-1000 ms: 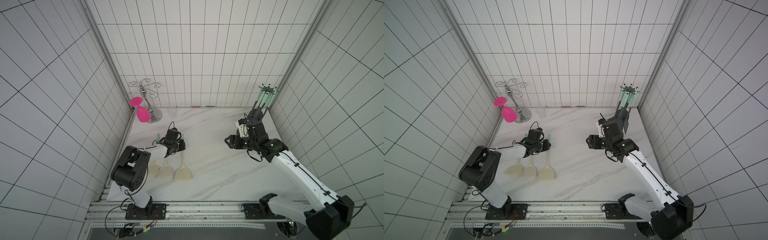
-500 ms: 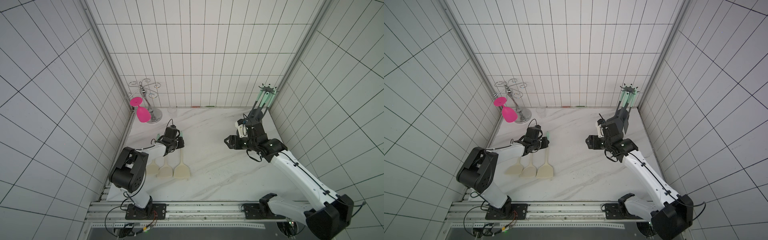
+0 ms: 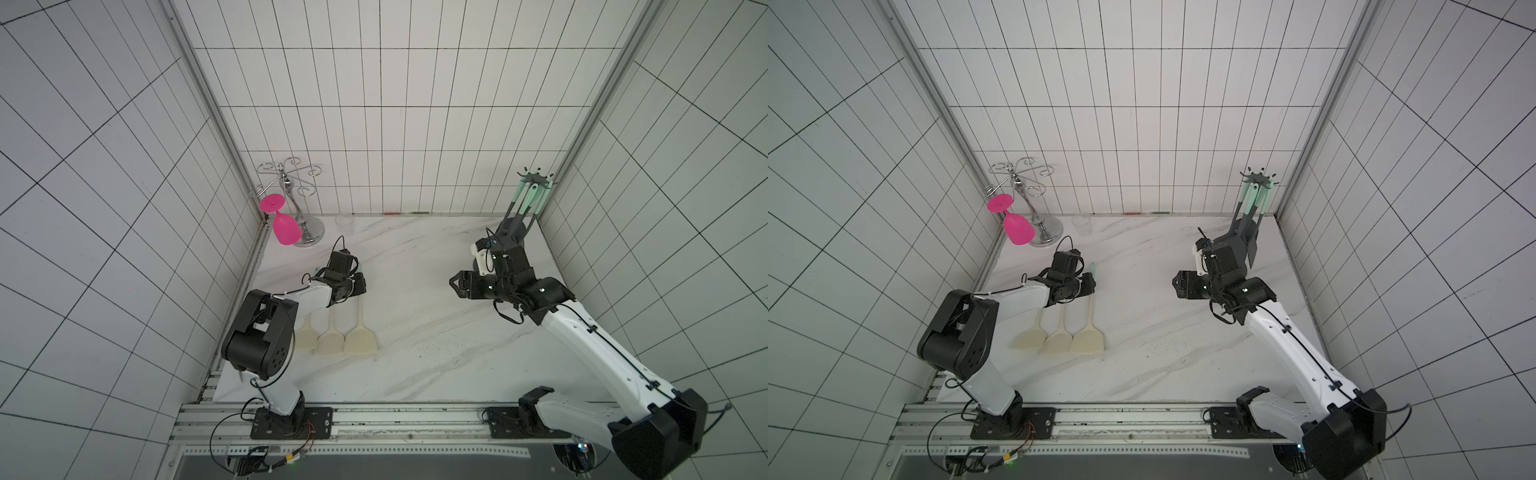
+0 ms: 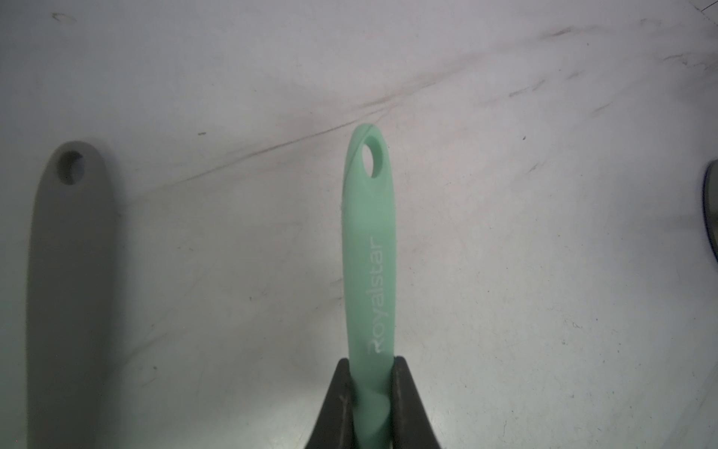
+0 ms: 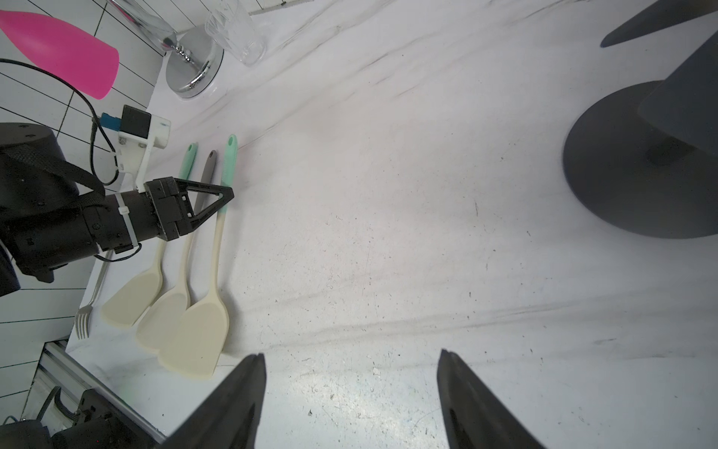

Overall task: Take the spatula off the kitchen utensil rack
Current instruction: Place the spatula at the center of the board.

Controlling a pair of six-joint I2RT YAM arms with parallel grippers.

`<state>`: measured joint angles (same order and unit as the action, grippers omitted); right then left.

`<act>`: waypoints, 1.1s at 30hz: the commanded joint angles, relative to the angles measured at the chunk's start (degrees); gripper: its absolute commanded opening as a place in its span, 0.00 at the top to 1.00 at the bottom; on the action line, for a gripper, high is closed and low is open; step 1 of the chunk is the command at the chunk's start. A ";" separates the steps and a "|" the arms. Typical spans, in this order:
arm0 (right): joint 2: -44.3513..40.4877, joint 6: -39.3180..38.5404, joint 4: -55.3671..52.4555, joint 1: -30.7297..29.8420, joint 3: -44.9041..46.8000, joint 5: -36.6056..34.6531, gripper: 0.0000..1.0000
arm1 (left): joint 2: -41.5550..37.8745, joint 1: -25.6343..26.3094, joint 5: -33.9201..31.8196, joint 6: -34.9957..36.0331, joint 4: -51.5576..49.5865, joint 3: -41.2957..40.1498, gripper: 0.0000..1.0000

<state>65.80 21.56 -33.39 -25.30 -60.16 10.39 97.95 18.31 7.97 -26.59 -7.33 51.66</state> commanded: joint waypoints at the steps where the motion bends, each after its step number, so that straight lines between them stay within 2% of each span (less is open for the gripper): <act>1: -0.42 -0.57 -0.98 -0.72 -1.41 -1.24 0.27 | -0.04 -0.29 -0.40 0.95 0.12 1.32 0.86; 12: -0.14 -2.49 -2.81 -0.72 -3.32 -4.06 0.27 | -1.74 -0.51 -1.40 1.40 -0.35 1.24 0.75; 19: -1.32 -6.46 -7.25 1.24 -9.03 -13.29 0.25 | -5.24 -0.66 -1.48 1.89 -2.18 2.40 0.72; 22: -1.80 -7.02 -8.35 7.40 -13.30 -13.65 0.25 | -7.81 -0.64 1.00 2.04 -3.04 4.48 0.72; 28: -1.64 -4.83 -10.58 23.16 -21.54 -12.28 0.38 | -9.33 1.17 7.00 0.93 0.51 11.69 0.71; 30: -0.76 -4.15 -9.70 27.14 -23.07 -9.55 0.42 | -7.89 3.15 7.53 0.97 2.20 14.91 0.71; 33: 1.61 -3.89 -6.50 32.64 -23.99 -1.15 0.44 | -3.48 6.88 8.86 1.14 5.51 21.53 0.70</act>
<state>65.43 17.06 -41.34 3.90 -81.89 2.11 91.24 22.26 13.80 -25.69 -6.87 68.62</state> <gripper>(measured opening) 0.562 0.298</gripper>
